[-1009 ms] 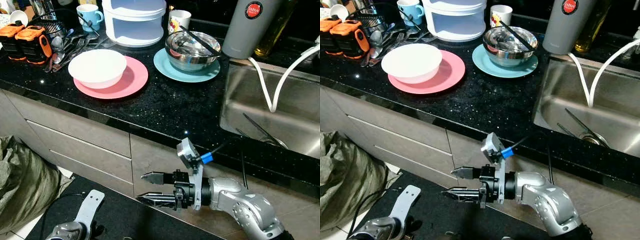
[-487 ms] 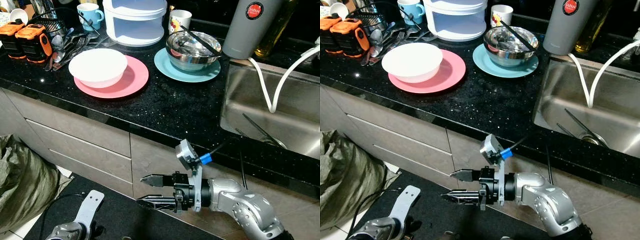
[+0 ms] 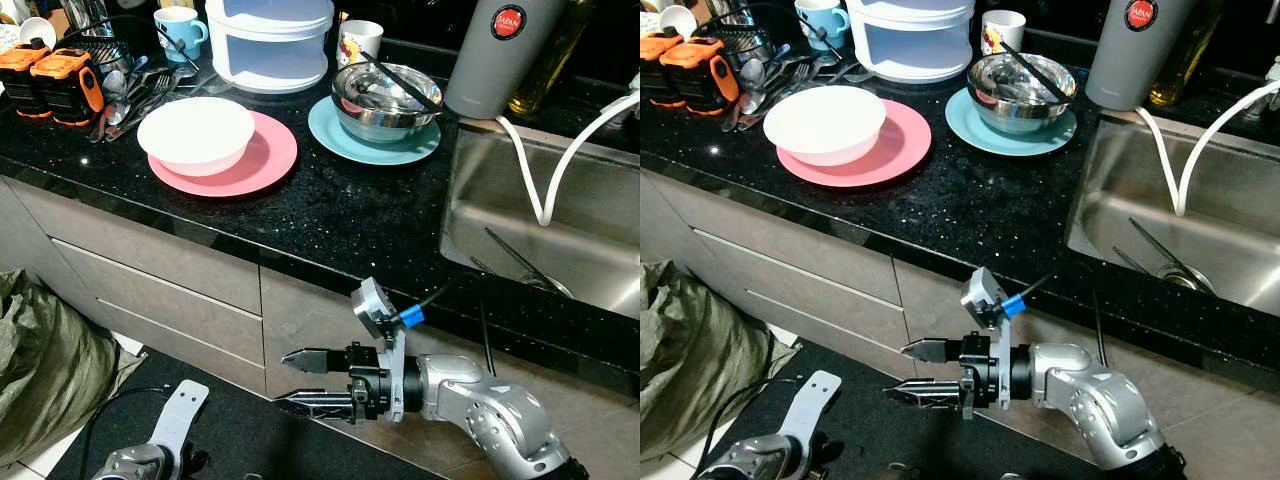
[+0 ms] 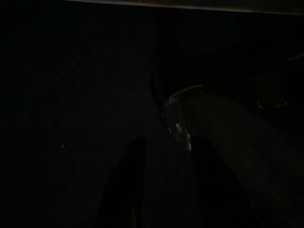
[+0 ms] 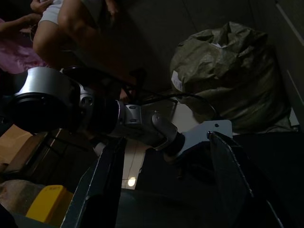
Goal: Kitchen organization
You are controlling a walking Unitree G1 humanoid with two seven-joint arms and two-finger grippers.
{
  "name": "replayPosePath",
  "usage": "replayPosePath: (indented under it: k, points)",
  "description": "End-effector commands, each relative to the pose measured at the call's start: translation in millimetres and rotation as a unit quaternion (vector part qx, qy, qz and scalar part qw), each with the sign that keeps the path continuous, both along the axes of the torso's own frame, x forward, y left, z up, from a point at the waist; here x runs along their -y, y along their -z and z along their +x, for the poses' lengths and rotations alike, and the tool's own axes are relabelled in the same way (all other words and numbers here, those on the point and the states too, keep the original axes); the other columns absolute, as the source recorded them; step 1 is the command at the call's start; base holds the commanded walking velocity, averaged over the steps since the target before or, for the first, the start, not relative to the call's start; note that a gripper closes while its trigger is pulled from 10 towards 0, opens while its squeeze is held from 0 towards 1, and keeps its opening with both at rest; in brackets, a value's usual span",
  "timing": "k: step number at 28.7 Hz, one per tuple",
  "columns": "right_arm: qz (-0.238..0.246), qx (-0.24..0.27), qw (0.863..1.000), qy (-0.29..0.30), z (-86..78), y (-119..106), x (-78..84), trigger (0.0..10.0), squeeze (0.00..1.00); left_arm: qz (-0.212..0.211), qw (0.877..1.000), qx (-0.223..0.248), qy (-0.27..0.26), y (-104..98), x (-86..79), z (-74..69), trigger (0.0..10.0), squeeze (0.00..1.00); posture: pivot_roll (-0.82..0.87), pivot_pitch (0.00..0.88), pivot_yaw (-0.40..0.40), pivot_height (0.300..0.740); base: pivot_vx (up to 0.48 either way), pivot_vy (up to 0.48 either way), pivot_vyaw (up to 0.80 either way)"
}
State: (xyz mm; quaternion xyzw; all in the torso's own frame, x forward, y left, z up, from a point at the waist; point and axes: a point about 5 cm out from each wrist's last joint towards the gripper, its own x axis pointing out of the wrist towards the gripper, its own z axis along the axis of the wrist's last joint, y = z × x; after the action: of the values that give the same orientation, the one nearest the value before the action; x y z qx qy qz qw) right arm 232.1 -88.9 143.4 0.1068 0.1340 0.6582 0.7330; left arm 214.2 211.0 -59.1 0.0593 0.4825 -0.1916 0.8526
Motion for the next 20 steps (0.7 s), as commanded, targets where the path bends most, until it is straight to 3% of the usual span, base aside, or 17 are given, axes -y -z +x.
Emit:
replayPosePath:
  k: [1, 20]
  points:
    - [-0.005, -0.006, 1.0, 0.008, 0.9, 1.9, 4.3, 10.0, 0.0, -0.003, 1.0, -0.015, 0.001, 4.2, 2.6, -6.0, 10.0, 0.0, -0.01, 0.138, -0.025, 0.74, 0.0, 0.0, 0.0]
    - [-0.003, -0.002, 1.0, 0.019, 0.6, 1.3, 2.3, 10.0, 0.0, 0.001, 1.0, -0.021, 0.013, 4.0, 0.4, -7.1, 10.0, 0.0, -0.02, 0.154, 0.008, 0.74, 0.0, 0.0, 0.0]
